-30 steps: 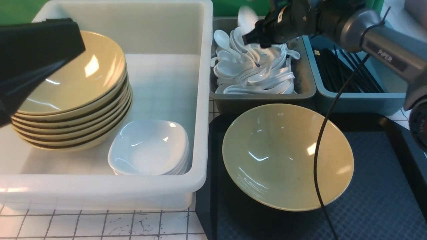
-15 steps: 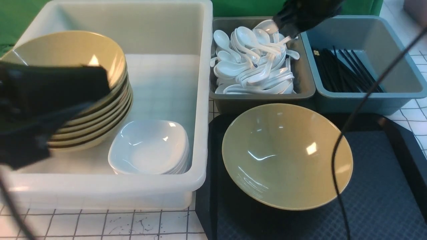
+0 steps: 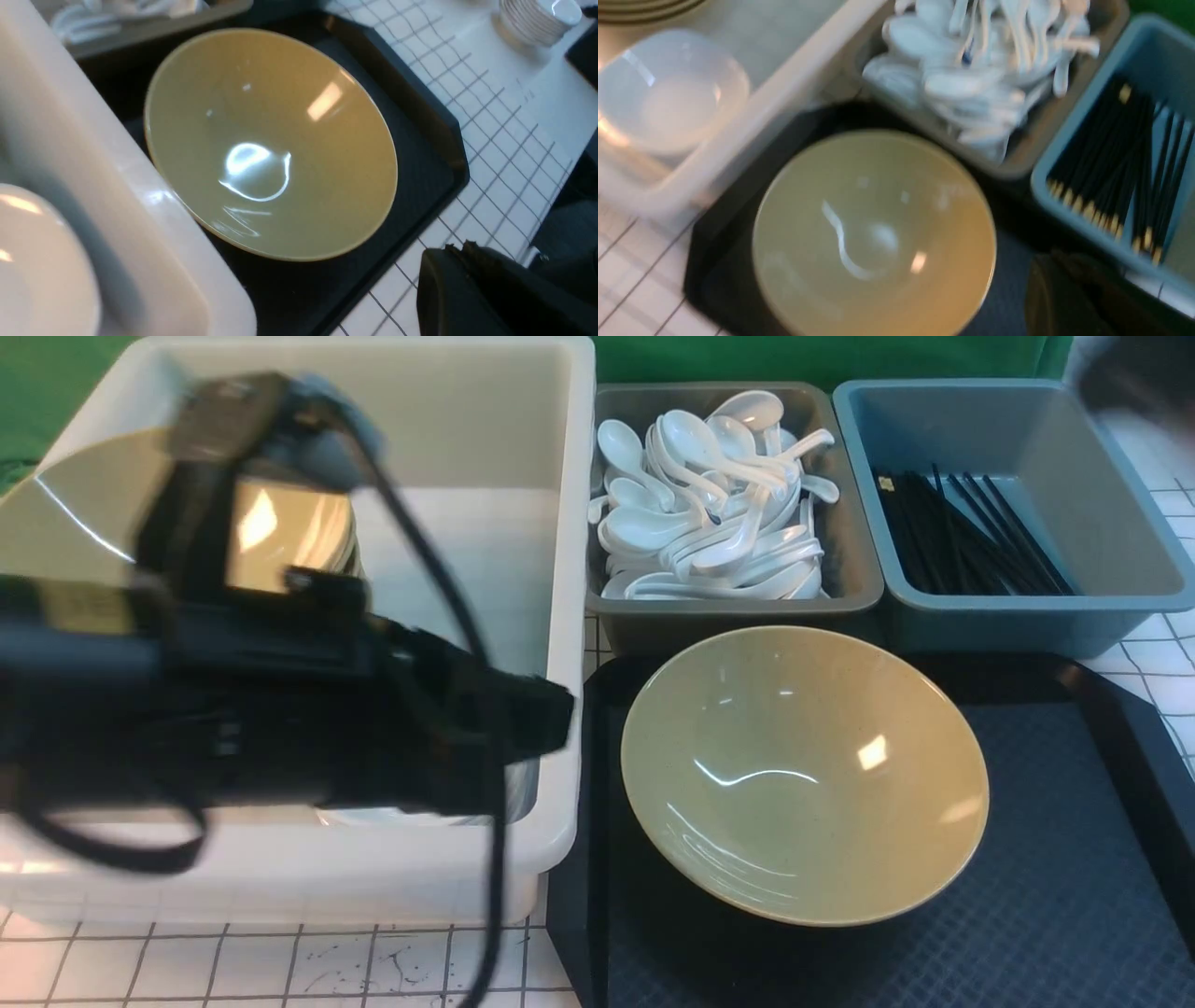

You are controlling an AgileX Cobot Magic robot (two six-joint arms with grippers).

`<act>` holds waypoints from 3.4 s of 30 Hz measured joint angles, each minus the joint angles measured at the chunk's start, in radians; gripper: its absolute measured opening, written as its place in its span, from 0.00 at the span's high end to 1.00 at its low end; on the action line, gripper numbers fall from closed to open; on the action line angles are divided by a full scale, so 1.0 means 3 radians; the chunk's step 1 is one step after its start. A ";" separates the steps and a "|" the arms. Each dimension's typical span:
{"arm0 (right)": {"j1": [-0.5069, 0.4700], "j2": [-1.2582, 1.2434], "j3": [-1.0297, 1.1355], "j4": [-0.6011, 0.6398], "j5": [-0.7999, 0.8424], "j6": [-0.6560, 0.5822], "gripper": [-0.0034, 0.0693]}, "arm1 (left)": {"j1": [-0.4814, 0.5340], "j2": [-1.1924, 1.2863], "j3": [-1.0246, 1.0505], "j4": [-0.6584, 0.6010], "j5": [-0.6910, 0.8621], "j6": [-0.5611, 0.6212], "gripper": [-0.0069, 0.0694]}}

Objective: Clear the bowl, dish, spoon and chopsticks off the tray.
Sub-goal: Use the left arm to grab the yellow noodle bowl on the left, then use the left arm to put the noodle bowl into the large storage box on the left

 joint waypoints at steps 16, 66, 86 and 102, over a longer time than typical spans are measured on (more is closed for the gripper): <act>0.0000 -0.2339 0.1315 0.0063 0.0000 0.0498 0.91 | -0.1475 0.2043 -0.1068 0.1601 -0.0056 -0.0986 0.91; 0.0000 -0.2506 0.1318 0.0267 -0.0012 0.0318 0.89 | -0.1954 0.1346 -0.1474 0.2797 -0.0321 -0.1334 0.89; 0.0000 -0.1451 0.1283 0.1245 -0.0986 -0.0948 0.89 | 0.0069 0.0966 -0.1455 0.3964 0.0985 -0.0782 0.89; 0.0000 -0.1451 0.1270 0.1246 -0.0595 -0.1045 0.89 | 0.0776 0.1553 -0.1231 0.3894 0.0383 -0.0443 0.89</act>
